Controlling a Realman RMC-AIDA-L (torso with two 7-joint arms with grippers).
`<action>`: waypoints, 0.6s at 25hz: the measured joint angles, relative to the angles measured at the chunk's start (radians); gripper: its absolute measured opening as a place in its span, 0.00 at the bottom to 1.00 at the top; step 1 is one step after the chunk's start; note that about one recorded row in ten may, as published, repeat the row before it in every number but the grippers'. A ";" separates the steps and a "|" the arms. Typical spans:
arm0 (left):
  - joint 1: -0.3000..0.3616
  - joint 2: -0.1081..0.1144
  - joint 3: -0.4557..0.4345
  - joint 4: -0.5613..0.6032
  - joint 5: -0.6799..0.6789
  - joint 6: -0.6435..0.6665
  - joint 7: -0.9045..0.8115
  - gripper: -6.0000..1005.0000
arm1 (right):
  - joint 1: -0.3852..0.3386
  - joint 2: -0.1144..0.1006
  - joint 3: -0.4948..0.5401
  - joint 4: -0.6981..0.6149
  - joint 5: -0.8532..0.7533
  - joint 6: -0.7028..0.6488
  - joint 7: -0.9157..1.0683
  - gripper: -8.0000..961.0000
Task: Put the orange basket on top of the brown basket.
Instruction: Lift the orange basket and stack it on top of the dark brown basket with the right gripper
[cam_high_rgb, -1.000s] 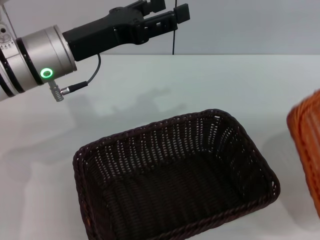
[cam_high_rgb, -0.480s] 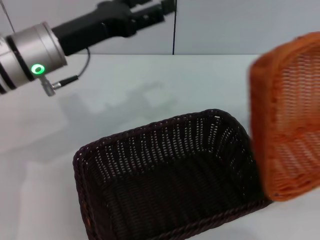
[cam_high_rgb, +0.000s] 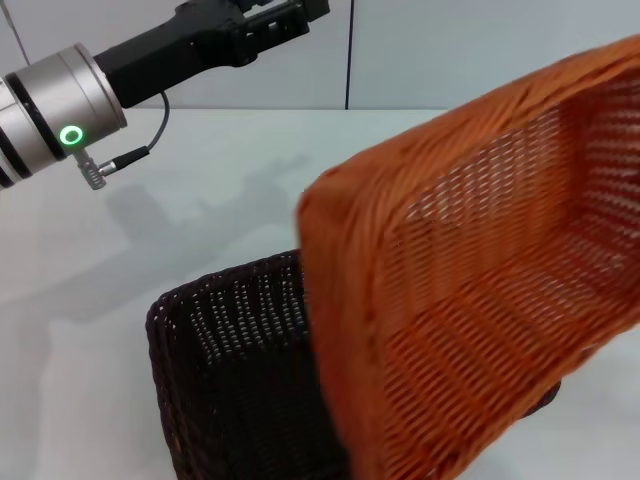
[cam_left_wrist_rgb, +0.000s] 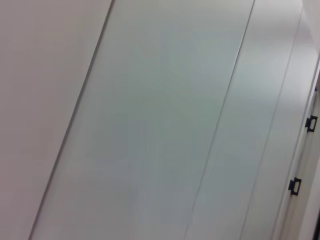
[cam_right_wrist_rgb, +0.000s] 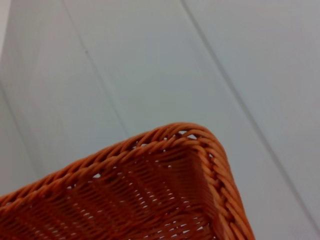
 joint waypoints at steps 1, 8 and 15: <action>-0.002 0.000 -0.006 0.006 0.000 0.002 0.000 0.86 | 0.000 0.012 -0.009 0.009 -0.001 0.003 -0.011 0.23; -0.016 0.001 -0.020 0.029 0.000 0.005 0.007 0.86 | -0.020 0.042 -0.069 0.118 -0.002 0.031 -0.105 0.24; -0.027 0.000 -0.020 0.061 0.000 0.008 0.027 0.86 | -0.039 0.050 -0.114 0.237 -0.003 0.166 -0.183 0.25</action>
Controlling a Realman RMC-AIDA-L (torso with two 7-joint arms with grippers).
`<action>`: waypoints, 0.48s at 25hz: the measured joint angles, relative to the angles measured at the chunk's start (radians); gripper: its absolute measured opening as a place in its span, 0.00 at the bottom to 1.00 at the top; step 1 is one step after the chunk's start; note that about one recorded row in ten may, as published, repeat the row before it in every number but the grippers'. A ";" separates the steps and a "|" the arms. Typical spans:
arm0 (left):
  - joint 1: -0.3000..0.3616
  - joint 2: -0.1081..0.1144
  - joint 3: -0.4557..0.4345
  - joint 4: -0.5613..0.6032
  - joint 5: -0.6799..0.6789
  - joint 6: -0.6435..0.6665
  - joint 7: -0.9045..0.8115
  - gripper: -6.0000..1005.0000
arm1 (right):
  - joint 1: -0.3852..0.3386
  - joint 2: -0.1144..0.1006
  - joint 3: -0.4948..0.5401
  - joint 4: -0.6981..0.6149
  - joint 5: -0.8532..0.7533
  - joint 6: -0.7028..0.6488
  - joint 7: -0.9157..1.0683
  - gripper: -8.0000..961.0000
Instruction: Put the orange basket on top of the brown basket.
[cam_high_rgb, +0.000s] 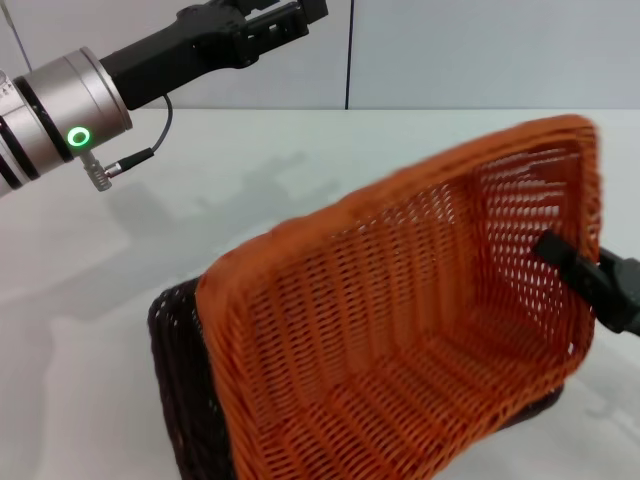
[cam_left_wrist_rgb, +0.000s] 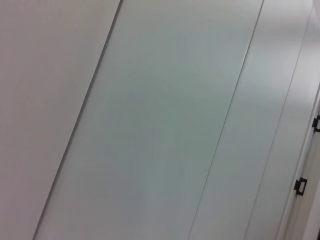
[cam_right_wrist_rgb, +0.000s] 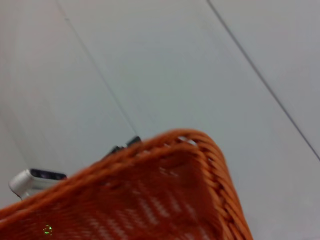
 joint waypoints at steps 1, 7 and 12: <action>-0.001 0.000 0.000 0.003 0.000 0.000 0.000 0.86 | 0.000 0.000 0.000 0.000 0.000 0.000 0.000 0.25; -0.002 -0.001 0.000 0.011 0.000 0.000 0.000 0.86 | 0.000 -0.001 -0.022 0.005 -0.001 0.018 -0.003 0.26; 0.000 -0.003 -0.001 0.022 0.000 0.004 0.000 0.86 | 0.000 -0.005 -0.013 -0.016 0.005 0.016 -0.002 0.49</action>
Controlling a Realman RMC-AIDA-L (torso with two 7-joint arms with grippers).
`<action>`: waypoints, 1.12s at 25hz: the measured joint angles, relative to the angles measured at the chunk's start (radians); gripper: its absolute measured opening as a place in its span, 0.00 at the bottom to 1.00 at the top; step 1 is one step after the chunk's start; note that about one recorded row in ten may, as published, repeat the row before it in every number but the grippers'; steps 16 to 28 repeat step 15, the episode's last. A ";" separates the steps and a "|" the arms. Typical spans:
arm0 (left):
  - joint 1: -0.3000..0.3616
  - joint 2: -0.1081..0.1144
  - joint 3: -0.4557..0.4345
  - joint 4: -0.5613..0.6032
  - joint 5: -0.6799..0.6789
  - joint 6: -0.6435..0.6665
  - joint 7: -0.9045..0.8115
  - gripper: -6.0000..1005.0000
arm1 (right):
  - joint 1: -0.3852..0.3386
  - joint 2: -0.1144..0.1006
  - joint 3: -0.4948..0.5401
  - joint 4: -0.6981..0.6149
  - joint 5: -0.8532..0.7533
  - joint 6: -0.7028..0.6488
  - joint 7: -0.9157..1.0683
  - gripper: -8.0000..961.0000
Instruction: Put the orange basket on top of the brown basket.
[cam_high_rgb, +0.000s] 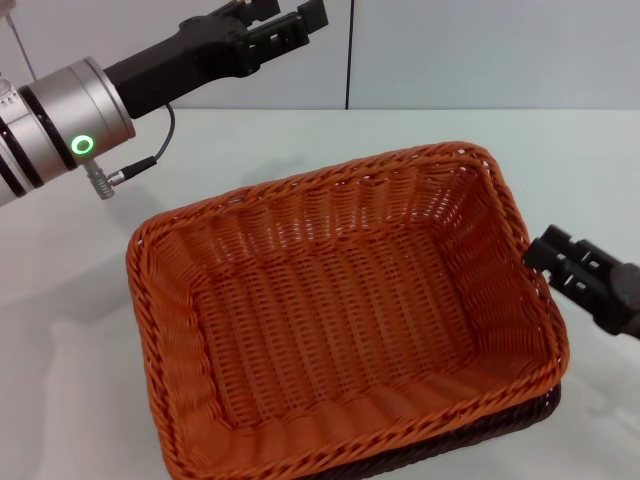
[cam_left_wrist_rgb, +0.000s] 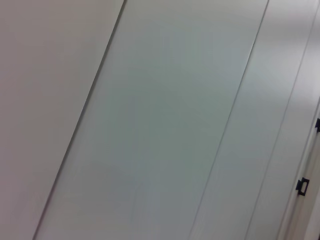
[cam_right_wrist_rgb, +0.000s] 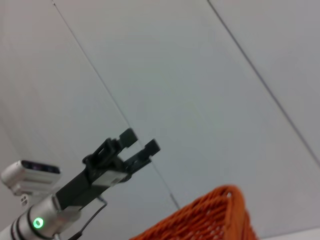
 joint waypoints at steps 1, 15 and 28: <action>0.004 -0.002 -0.005 0.002 -0.006 0.003 0.006 0.86 | -0.002 0.000 0.012 -0.022 0.004 -0.005 0.000 0.51; 0.074 -0.004 -0.014 0.071 -0.254 -0.041 0.159 0.86 | -0.015 -0.056 0.351 -0.147 0.009 -0.032 0.005 0.60; 0.074 -0.004 -0.014 0.071 -0.254 -0.041 0.159 0.86 | -0.015 -0.056 0.351 -0.147 0.009 -0.032 0.005 0.60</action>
